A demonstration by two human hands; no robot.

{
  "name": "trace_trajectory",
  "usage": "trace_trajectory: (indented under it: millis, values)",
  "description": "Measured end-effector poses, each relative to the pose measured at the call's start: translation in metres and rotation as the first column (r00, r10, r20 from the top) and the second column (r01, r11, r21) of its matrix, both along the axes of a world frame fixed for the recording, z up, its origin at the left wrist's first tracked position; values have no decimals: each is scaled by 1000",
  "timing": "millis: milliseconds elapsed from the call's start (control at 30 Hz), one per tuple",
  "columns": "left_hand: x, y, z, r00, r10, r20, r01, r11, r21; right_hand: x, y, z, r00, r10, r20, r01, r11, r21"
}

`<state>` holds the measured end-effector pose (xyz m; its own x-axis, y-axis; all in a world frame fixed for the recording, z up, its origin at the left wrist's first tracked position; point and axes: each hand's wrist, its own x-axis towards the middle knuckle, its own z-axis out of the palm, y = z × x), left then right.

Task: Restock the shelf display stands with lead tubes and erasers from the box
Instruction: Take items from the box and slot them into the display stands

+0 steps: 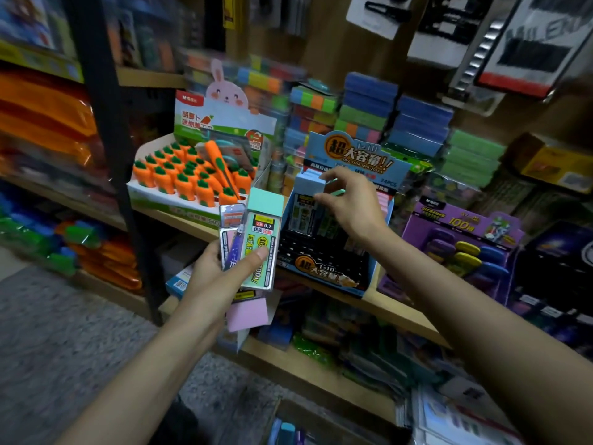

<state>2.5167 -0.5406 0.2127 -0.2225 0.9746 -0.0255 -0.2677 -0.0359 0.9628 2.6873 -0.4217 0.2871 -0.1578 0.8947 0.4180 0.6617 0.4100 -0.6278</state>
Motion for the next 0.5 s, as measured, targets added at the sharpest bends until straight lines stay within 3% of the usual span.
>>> trace_trajectory:
  millis: [500]
  values:
    - [8,0,8,999,7,39,-7,1000,-12,-6,9,-16,991,-109,74,112,993,-38]
